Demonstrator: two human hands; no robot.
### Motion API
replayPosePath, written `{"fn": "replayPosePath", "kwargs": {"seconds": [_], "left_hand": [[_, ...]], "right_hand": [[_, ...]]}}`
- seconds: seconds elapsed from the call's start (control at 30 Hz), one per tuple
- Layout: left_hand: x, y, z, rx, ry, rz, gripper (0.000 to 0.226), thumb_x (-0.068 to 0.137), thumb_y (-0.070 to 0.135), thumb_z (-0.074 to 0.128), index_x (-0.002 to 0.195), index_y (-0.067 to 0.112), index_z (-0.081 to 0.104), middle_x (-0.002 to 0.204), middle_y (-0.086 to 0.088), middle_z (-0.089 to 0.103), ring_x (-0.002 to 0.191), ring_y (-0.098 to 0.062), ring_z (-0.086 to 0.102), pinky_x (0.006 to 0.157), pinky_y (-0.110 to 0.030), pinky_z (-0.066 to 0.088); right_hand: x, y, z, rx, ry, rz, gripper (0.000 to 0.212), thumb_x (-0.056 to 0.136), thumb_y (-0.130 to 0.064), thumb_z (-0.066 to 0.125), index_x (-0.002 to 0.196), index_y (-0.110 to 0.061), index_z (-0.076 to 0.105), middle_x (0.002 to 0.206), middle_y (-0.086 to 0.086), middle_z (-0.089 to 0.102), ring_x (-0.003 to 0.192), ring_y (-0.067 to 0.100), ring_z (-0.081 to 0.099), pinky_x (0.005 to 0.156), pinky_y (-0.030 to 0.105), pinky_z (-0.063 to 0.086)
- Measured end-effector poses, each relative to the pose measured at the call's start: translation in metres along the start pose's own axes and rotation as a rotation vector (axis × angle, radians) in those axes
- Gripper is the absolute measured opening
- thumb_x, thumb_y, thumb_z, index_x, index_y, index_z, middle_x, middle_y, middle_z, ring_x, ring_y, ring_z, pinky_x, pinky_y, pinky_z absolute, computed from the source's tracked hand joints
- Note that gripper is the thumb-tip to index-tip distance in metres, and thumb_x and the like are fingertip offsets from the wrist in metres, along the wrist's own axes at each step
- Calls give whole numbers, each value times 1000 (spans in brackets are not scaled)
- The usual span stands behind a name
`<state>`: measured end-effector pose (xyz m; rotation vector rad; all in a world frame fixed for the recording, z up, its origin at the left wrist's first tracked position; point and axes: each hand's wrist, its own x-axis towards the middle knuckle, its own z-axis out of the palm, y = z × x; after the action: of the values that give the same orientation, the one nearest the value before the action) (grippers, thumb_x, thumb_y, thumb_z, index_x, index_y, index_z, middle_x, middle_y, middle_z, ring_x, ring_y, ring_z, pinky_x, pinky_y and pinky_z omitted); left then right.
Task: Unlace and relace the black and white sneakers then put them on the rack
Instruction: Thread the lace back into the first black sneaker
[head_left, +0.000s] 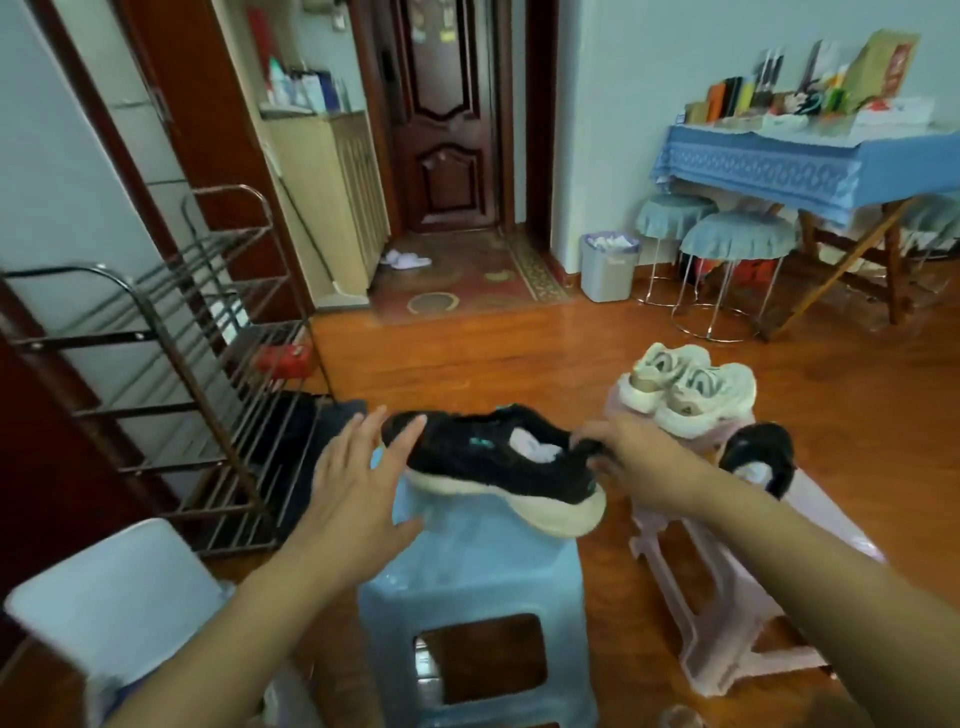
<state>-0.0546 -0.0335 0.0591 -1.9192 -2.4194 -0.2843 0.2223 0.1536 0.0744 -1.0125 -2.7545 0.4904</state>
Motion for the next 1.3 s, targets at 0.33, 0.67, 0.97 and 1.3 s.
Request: {"fn": "replayPosePath", "kwargs": {"seconds": [0.33,0.67,0.97,1.3], "left_hand": [[-27,-8,57,-394,-318,-46,90,85,60,67,156,47,14,133,13,23,123,-16,47,104,-29,44],[-19,-15,95,-292,-385,-332,58,108,47,29,162,40,7,169,-8,-19,155,-28,-20,125,-44,6],[1,17,30,-59,-55,-253,43,95,23,51,138,26,55,147,-8,50,136,-31,43,108,-46,38],[-4,341,6,-790,-194,471,22,97,12,58,100,34,65,91,16,65,84,-2,62,68,-22,45]], "right_hand": [[100,-49,49,764,118,245,54,102,-14,54,153,-25,38,149,2,43,126,17,55,100,38,52],[43,-93,114,246,32,297,85,97,-39,62,160,-32,6,136,9,46,120,30,55,95,37,45],[14,-104,84,360,46,328,75,98,-42,59,158,-25,18,148,12,37,130,32,48,101,38,44],[-257,26,-19,231,465,705,32,92,-13,57,122,-16,67,121,3,65,106,21,62,88,23,43]]}}
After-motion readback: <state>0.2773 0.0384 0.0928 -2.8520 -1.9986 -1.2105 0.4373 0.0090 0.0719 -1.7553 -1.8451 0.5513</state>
